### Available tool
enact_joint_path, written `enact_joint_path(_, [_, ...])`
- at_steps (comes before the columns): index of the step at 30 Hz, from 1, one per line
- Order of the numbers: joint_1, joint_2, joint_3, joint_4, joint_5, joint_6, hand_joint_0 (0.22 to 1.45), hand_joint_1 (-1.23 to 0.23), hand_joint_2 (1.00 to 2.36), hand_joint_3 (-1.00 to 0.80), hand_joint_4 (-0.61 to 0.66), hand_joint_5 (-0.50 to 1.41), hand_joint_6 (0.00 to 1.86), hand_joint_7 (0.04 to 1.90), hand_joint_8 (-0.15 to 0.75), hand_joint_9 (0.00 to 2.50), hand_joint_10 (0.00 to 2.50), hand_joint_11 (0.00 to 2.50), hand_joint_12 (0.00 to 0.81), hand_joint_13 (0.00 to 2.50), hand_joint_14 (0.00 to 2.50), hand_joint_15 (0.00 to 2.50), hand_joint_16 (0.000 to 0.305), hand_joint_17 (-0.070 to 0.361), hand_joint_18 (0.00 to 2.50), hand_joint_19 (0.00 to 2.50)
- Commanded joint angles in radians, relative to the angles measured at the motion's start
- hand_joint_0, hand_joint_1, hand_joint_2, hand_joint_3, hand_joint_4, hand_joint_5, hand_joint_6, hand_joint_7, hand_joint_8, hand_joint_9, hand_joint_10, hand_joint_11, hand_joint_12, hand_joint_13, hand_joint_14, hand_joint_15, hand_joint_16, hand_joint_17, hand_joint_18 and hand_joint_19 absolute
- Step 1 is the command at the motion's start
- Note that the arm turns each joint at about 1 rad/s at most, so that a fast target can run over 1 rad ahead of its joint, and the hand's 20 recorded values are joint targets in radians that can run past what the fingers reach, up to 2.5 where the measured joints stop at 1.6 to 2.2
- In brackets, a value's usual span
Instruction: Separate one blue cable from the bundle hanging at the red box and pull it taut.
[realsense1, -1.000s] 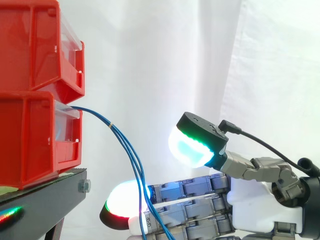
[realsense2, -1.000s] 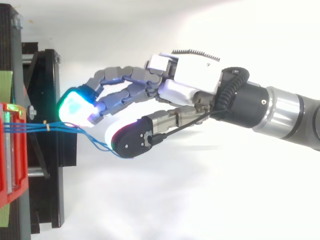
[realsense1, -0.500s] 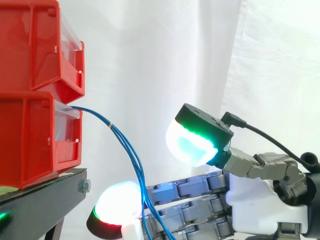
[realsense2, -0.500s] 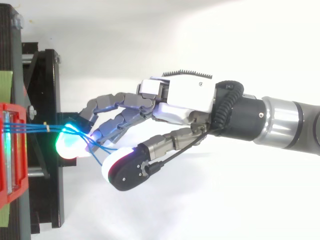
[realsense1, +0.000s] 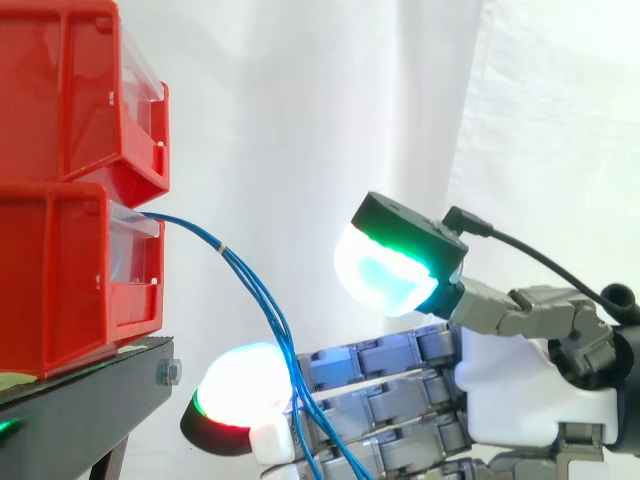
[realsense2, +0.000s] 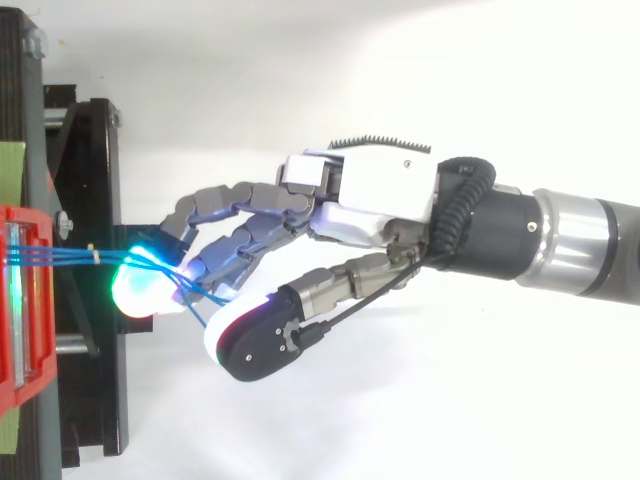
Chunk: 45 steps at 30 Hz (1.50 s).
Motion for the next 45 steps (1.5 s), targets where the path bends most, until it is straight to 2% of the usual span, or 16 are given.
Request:
enact_joint_path(1, [-0.007,0.007,0.000,-0.010,-0.014,-0.001,0.58,-0.65,1.01,-0.43,0.26,-0.13,0.50,1.03,0.264,0.51,0.01,0.27,0.316,0.68,0.01,0.40,0.039,0.088,0.68,0.55])
enact_joint_path(5, [-0.010,0.007,0.000,-0.010,-0.016,0.002,0.58,-0.65,1.01,-0.43,0.27,-0.13,0.50,1.04,0.264,0.52,0.01,0.27,0.318,0.70,0.01,0.40,0.039,0.088,0.69,0.55])
enact_joint_path(9, [-0.011,0.007,0.028,-0.022,-0.016,0.002,0.58,-0.65,1.00,-0.43,0.27,-0.13,0.50,1.04,0.267,0.53,0.01,0.28,0.315,0.70,0.02,0.41,0.039,0.089,0.71,0.56])
enact_joint_path(15, [-0.014,0.007,0.043,-0.052,-0.016,0.002,0.58,-0.62,1.00,-0.43,0.27,-0.12,0.50,1.04,0.272,0.56,0.01,0.30,0.313,0.71,0.02,0.42,0.039,0.089,0.71,0.57])
enact_joint_path(20, [-0.028,0.012,0.051,-0.065,-0.019,0.002,0.58,-0.59,1.01,-0.44,0.26,-0.12,0.50,1.05,0.273,0.57,0.01,0.30,0.313,0.72,0.02,0.42,0.039,0.088,0.71,0.58])
enact_joint_path(25, [-0.033,0.022,0.052,-0.082,-0.022,0.002,0.58,-0.57,1.01,-0.43,0.25,-0.11,0.50,1.11,0.274,0.58,0.01,0.31,0.314,0.72,0.02,0.42,0.039,0.088,0.71,0.58])
enact_joint_path(30, [-0.043,0.038,0.052,-0.133,-0.028,0.001,0.58,-0.58,1.01,-0.43,0.25,-0.11,0.50,1.12,0.273,0.58,0.01,0.31,0.314,0.73,0.02,0.43,0.039,0.089,0.71,0.58])
enact_joint_path(37, [-0.057,0.039,0.051,-0.141,-0.033,-0.010,0.58,-0.59,1.01,-0.42,0.25,-0.11,0.50,1.12,0.272,0.59,0.01,0.31,0.314,0.73,0.02,0.44,0.040,0.089,0.72,0.58])
enact_joint_path(40, [-0.057,0.039,0.052,-0.141,-0.033,-0.017,0.59,-0.61,1.01,-0.41,0.23,-0.10,0.50,1.19,0.271,0.59,0.01,0.33,0.314,0.74,0.02,0.44,0.039,0.088,0.72,0.59])
enact_joint_path(45, [-0.057,0.039,0.052,-0.142,-0.033,-0.017,0.61,-0.64,1.02,-0.30,0.16,-0.09,0.50,1.45,0.273,0.60,0.01,0.35,0.315,0.75,0.02,0.44,0.039,0.088,0.74,0.57])
